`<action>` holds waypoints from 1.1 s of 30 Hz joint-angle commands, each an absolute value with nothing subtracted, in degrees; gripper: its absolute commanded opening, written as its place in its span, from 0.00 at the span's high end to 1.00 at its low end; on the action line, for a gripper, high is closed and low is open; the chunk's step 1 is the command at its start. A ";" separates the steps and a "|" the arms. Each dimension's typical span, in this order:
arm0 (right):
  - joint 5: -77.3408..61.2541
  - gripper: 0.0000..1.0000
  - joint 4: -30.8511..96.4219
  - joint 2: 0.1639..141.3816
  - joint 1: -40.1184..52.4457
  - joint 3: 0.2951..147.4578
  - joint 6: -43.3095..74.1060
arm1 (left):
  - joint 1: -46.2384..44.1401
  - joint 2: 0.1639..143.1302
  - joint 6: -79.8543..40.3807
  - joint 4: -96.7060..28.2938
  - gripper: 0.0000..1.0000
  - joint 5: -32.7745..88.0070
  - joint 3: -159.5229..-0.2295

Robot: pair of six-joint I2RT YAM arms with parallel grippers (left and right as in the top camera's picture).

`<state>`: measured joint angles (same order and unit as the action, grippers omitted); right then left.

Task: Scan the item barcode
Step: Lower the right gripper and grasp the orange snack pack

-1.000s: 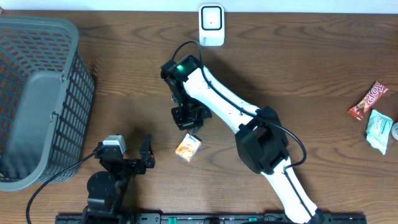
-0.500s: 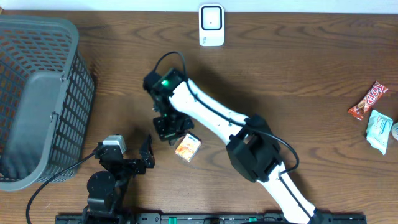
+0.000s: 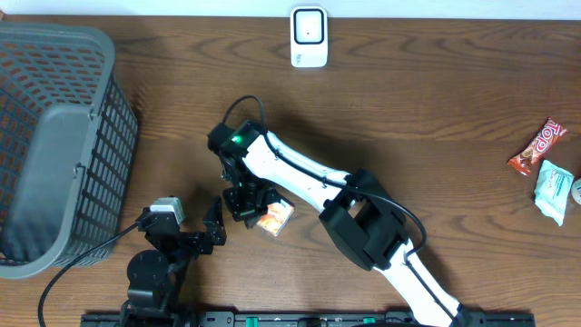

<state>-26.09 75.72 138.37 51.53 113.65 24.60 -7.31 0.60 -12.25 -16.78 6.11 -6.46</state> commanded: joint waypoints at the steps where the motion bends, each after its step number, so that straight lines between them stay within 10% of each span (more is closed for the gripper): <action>1: -24.21 0.99 76.12 137.97 51.83 112.29 24.64 | -7.18 0.23 -12.78 -18.44 0.02 6.87 -5.67; 17: 8.93 0.99 89.82 137.93 45.04 112.31 22.02 | -7.18 0.23 -12.78 -18.44 0.02 6.87 -5.67; 29: 8.73 0.99 96.23 135.20 37.17 118.13 22.20 | -7.18 0.23 -12.78 -18.44 0.02 6.87 -5.67; 33: 3.60 0.35 95.55 131.81 36.62 120.01 20.03 | -7.18 0.23 -12.78 -18.44 0.02 6.87 -5.67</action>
